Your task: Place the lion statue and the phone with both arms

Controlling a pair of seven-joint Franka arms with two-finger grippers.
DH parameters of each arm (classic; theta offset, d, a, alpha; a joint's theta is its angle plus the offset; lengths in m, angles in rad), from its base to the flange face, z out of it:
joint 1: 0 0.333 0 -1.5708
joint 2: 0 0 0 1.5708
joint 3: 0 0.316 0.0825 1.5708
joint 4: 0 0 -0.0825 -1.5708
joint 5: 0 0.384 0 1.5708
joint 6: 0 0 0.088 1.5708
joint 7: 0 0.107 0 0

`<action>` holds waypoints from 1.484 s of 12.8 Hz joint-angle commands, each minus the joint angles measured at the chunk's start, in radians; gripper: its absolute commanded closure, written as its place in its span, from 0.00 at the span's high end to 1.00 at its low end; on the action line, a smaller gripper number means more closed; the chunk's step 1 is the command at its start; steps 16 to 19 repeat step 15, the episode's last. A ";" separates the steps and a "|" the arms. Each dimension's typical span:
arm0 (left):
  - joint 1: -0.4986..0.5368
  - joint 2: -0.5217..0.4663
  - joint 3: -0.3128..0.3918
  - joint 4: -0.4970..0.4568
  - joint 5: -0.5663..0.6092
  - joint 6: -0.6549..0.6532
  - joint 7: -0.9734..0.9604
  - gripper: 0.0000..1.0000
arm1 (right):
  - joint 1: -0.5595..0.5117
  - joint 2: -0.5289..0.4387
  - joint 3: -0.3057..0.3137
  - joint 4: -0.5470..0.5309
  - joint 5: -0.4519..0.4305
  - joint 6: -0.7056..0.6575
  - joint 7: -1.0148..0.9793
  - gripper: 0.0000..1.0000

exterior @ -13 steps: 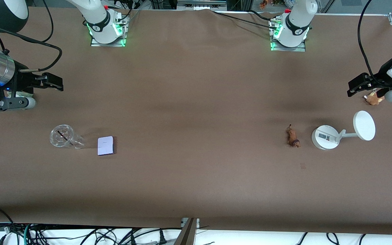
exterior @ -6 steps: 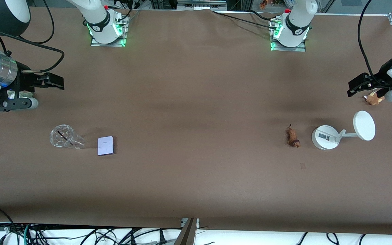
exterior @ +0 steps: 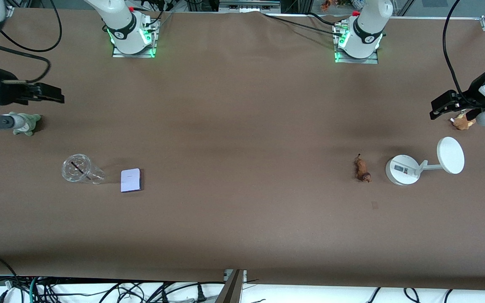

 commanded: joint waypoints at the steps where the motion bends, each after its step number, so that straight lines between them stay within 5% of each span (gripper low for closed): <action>1: -0.002 -0.010 0.003 0.002 0.019 -0.018 0.022 1.00 | -0.053 -0.159 0.035 -0.241 -0.001 0.120 -0.020 1.00; 5: -0.002 -0.010 0.002 0.002 0.019 -0.016 0.021 1.00 | -0.059 -0.245 0.041 -0.312 -0.003 0.231 -0.031 1.00; 19: -0.002 -0.002 0.002 0.019 0.019 -0.021 0.017 1.00 | -0.065 -0.239 0.064 -0.290 -0.003 0.221 -0.025 1.00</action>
